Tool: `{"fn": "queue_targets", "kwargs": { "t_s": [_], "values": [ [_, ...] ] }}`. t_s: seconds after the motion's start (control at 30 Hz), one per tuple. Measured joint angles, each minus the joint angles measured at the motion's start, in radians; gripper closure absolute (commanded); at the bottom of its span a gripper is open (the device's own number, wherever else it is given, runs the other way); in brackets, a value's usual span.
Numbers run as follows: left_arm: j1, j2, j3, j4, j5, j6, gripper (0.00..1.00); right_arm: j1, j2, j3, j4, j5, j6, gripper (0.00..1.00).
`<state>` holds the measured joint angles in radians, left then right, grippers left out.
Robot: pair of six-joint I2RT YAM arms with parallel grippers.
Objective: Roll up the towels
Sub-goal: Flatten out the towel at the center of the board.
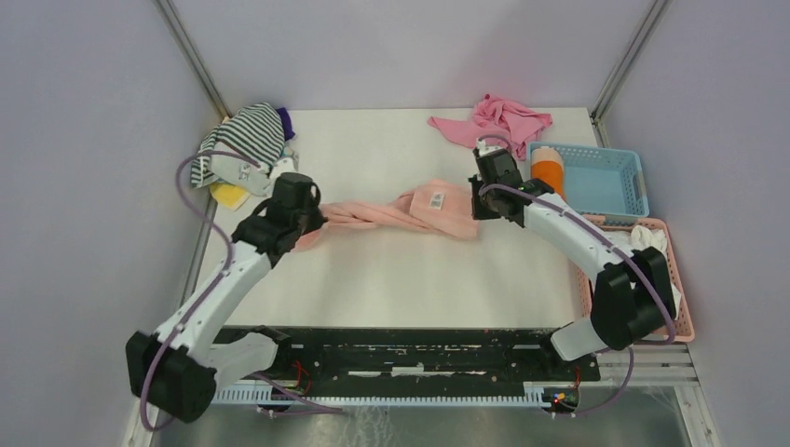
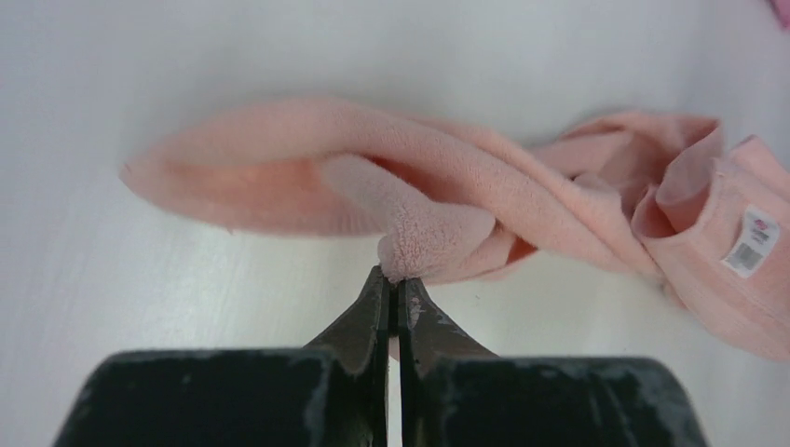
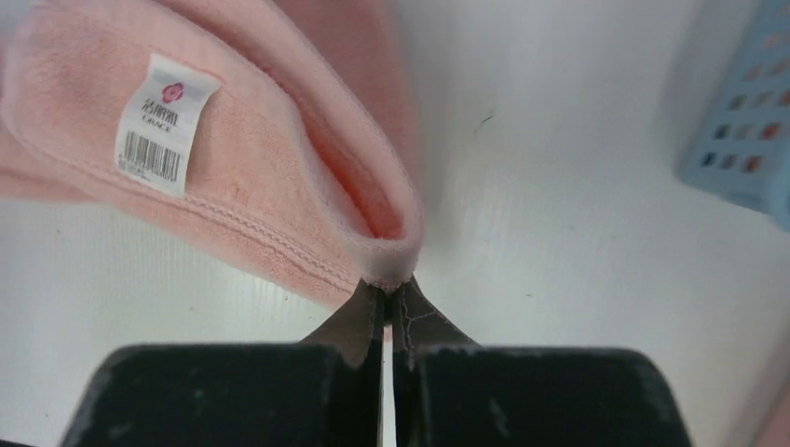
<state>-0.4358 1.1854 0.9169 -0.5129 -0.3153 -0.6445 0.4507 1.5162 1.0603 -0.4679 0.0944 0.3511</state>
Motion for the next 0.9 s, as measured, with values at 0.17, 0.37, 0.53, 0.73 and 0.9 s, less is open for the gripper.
{"fn": "queue_targets", "kwargs": {
  "t_s": [0.17,0.37,0.53,0.73,0.9],
  "values": [
    [0.126,-0.254,0.013,-0.151,-0.048,0.042,0.97,-0.057,-0.08,0.194,-0.18,0.095,-0.013,1.0],
    [0.161,-0.371,0.04,-0.273,-0.144,0.095,0.97,-0.193,-0.055,0.461,-0.302,0.175,-0.018,0.81],
    [0.161,-0.372,0.037,-0.286,-0.177,0.125,0.97,-0.238,0.118,0.608,-0.342,0.191,-0.034,0.37],
    [0.162,-0.322,-0.005,-0.255,-0.154,0.154,0.97,-0.221,0.19,0.543,-0.356,0.071,-0.064,0.35],
    [0.172,-0.293,0.003,-0.257,-0.194,0.172,0.97,-0.201,0.101,0.36,-0.343,0.014,-0.064,0.39]
  ]
}}
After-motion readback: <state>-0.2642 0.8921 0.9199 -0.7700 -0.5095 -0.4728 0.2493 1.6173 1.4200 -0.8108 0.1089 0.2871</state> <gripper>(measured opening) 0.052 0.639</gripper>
